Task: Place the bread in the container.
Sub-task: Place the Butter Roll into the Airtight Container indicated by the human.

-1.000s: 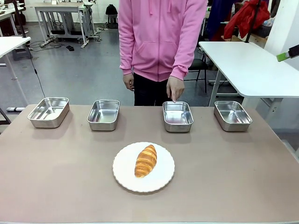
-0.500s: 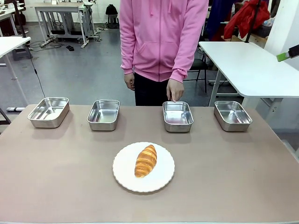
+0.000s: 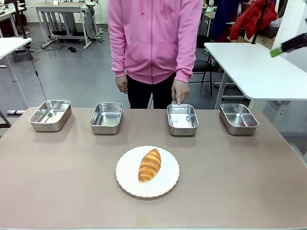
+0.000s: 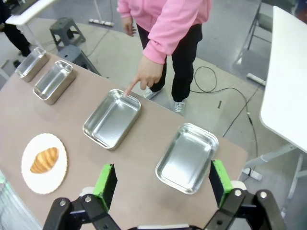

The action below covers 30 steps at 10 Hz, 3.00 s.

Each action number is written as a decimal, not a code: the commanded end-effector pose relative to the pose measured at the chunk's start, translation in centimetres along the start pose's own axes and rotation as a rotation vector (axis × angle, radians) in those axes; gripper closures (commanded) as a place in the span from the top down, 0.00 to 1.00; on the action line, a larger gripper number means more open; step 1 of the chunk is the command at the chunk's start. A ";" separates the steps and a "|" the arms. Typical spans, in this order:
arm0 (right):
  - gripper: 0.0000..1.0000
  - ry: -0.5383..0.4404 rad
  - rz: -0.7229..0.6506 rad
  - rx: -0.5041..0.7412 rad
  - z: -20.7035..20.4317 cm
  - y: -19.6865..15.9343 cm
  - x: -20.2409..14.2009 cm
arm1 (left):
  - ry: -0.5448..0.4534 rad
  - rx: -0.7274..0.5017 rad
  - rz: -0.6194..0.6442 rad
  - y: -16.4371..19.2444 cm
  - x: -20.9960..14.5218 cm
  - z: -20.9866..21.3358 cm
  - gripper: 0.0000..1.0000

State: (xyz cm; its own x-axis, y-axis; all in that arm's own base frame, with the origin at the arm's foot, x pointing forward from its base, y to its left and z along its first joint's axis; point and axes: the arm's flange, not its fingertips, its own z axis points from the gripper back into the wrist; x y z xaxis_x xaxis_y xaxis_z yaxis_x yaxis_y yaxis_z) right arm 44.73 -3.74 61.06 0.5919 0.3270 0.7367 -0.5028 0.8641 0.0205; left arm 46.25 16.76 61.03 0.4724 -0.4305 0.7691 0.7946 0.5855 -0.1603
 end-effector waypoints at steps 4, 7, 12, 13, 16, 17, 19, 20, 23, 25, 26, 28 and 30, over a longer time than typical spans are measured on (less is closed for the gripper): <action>1.00 0.210 -0.217 -0.183 -3.0 19.5 2.6 | -0.005 -0.001 -0.013 -0.1 0.0 0.2 1.00; 1.00 0.342 -0.342 -0.231 -5.2 28.2 -0.1 | -0.005 -0.001 -0.013 -0.1 0.0 0.2 1.00; 1.00 0.394 -0.320 -0.234 -6.5 31.7 -1.9 | -0.005 -0.001 -0.013 -0.1 0.0 0.2 1.00; 1.00 0.394 -0.320 -0.234 -6.5 31.7 -1.9 | -0.005 -0.001 -0.013 -0.1 0.0 0.2 1.00; 1.00 0.410 -0.336 -0.227 -6.6 32.0 -2.0 | -0.005 -0.001 -0.013 -0.1 0.0 0.2 1.00; 1.00 0.442 -0.350 -0.195 -9.8 33.3 -2.2 | -0.005 -0.001 -0.013 -0.1 0.0 0.2 1.00; 1.00 0.477 -0.439 -0.166 -14.9 35.1 -3.2 | -0.005 -0.001 -0.013 -0.1 0.0 0.2 1.00; 1.00 0.492 -0.455 -0.163 -16.8 36.2 -4.0 | -0.005 -0.001 -0.013 -0.1 0.0 0.2 1.00; 1.00 0.542 -0.531 -0.139 -22.1 40.1 -7.6 | -0.005 -0.001 -0.013 -0.1 0.0 0.2 1.00; 1.00 0.596 -0.571 -0.196 -23.1 42.5 -9.2 | -0.005 -0.001 -0.013 -0.1 0.0 0.2 1.00; 1.00 0.626 -0.582 -0.226 -23.6 43.2 -9.8 | -0.005 -0.001 -0.013 -0.1 0.0 0.2 1.00; 1.00 0.650 -0.605 -0.263 -24.8 43.7 -10.7 | -0.005 -0.001 -0.013 -0.1 0.0 0.2 1.00; 1.00 0.660 -0.668 -0.295 -27.0 43.6 -12.1 | -0.005 -0.001 -0.013 -0.1 0.0 0.2 1.00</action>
State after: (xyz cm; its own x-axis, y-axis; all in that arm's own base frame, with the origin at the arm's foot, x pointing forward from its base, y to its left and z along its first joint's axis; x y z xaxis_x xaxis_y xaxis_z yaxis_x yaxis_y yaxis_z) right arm 31.70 38.56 35.66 0.9856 -0.1393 0.0958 0.1332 0.9888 0.0676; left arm 46.21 16.88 61.06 0.4732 -0.4304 0.7687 0.7932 0.5878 -0.1592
